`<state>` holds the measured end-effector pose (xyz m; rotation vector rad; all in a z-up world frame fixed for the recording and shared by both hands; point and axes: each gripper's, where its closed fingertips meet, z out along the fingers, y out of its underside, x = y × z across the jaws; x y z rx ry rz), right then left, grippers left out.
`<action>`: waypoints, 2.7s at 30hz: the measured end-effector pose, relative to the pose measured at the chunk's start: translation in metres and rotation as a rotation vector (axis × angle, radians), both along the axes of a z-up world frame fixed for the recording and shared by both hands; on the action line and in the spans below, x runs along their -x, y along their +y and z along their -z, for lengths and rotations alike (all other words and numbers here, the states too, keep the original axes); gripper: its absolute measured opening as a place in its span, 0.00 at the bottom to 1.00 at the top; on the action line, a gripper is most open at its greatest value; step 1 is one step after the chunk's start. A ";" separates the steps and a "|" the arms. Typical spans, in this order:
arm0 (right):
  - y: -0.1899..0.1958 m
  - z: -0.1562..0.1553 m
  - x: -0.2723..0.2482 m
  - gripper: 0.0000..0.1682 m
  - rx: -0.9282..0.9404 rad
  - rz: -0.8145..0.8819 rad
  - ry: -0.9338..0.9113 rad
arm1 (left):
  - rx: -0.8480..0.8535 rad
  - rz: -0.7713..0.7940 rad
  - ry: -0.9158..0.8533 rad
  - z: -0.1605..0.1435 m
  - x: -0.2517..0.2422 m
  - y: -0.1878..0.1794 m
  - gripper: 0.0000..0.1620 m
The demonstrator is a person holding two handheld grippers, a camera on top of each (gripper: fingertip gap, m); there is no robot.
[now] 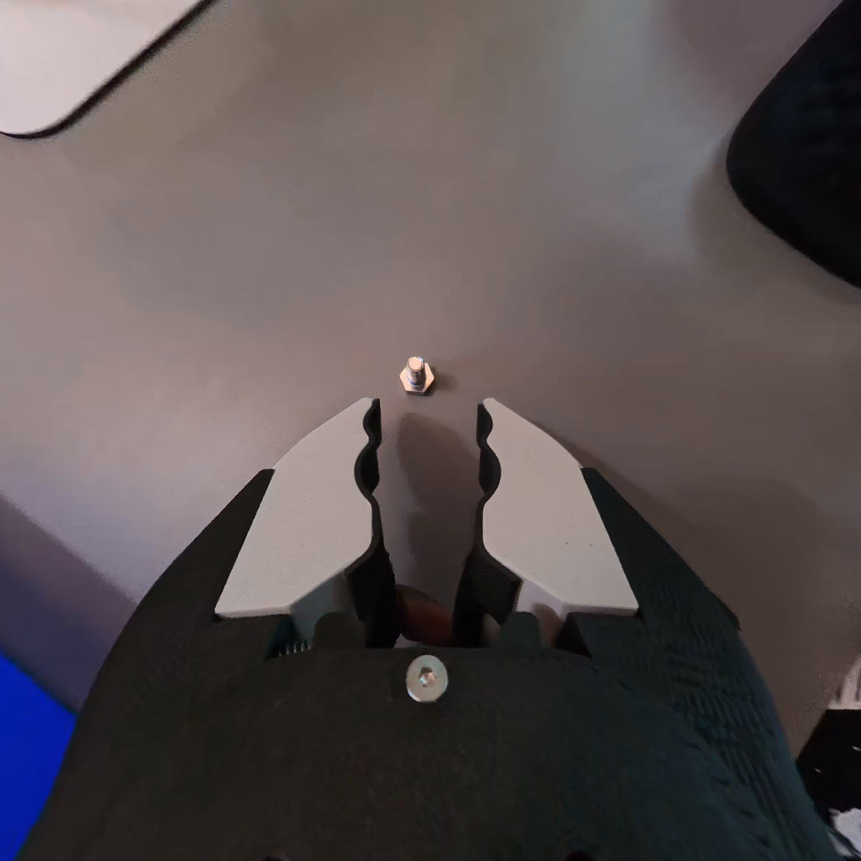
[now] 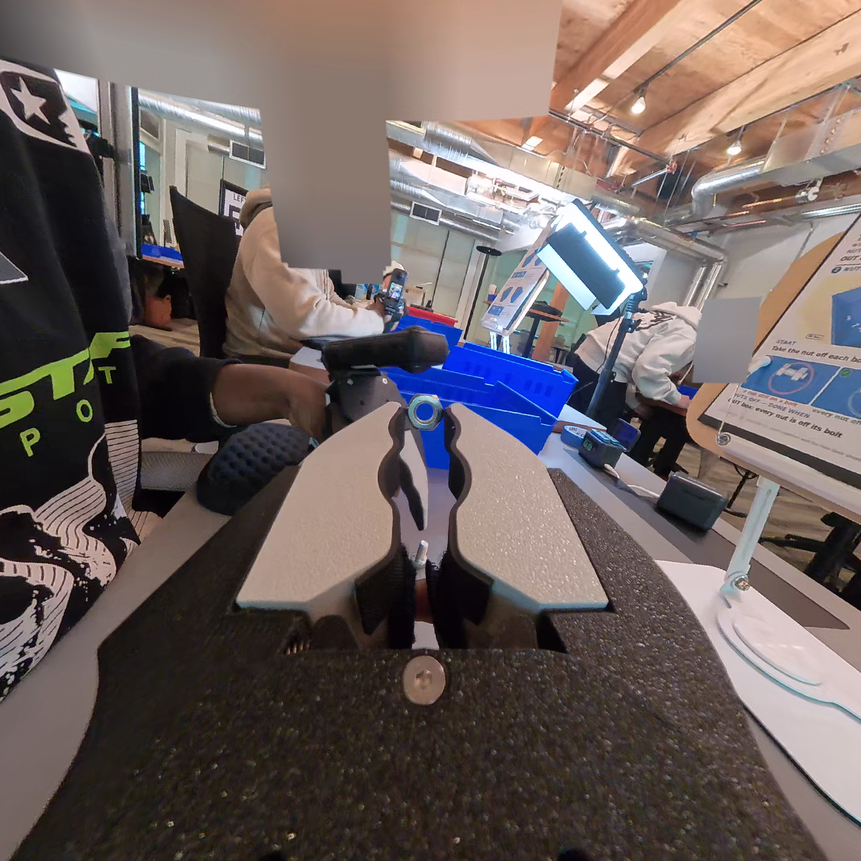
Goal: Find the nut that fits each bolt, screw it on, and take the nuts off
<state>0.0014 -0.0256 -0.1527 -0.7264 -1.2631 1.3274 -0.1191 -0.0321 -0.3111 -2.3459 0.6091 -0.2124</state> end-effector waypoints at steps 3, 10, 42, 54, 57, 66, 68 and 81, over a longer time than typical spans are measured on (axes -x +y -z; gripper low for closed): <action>0.001 0.000 0.000 0.09 0.000 0.003 0.000 | 0.031 0.023 0.009 0.008 0.000 0.005 0.21; 0.002 0.000 0.000 0.09 0.001 0.005 -0.005 | 0.054 0.035 -0.018 0.015 0.001 0.014 0.16; 0.019 0.141 -0.104 0.24 -0.102 0.248 -1.380 | -0.044 0.288 -0.002 0.007 -0.045 0.009 0.09; 0.001 0.115 0.040 0.12 0.119 0.361 -0.837 | -0.169 0.361 -0.033 -0.011 -0.076 0.006 0.09; -0.002 0.122 0.047 0.11 0.126 0.337 -0.873 | -0.166 0.386 -0.020 -0.009 -0.078 0.003 0.09; -0.004 0.130 0.050 0.06 0.200 0.328 -0.939 | -0.190 0.403 0.025 -0.008 -0.078 0.002 0.09; -0.003 0.130 0.050 0.06 0.233 0.340 -0.948 | -0.217 0.397 0.069 -0.008 -0.077 0.004 0.09; 0.012 0.101 0.059 0.08 0.358 0.520 -0.680 | -0.549 0.219 0.476 -0.040 -0.057 0.027 0.09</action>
